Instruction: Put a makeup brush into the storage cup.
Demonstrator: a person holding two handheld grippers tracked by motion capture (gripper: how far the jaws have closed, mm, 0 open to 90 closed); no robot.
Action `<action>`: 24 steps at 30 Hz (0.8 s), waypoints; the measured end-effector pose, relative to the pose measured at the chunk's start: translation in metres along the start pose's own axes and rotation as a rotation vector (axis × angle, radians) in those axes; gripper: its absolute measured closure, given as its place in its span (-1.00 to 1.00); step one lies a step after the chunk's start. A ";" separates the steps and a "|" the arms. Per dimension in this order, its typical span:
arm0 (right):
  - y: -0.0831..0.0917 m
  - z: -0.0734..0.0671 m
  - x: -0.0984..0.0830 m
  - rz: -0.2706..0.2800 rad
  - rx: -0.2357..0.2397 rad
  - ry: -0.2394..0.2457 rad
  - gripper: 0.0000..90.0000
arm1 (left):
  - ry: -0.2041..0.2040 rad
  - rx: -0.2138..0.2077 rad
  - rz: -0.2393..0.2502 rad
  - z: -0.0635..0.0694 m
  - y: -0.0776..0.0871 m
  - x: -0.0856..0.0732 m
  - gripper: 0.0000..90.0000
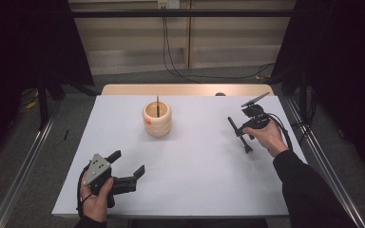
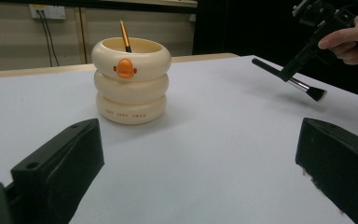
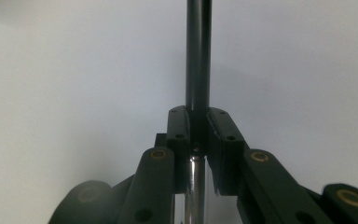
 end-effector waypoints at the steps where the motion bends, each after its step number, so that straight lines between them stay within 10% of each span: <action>1: 0.002 0.000 0.000 0.007 -0.004 -0.001 0.78 | 0.000 0.000 0.001 0.000 0.000 0.000 -0.98; 24: 0.033 -0.008 -0.001 0.364 0.068 0.056 0.78 | 0.006 -0.005 0.002 0.000 0.000 0.000 -0.98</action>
Point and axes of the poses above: each handheld gripper's, and its own axes: y roughly backward along the jaws, x roughly out of its top, z roughly to its right, the point moved 8 cm from there along -y, roughly forward along the jaws, and after that the axes turned 2 degrees about x, right-handed, at the moved point
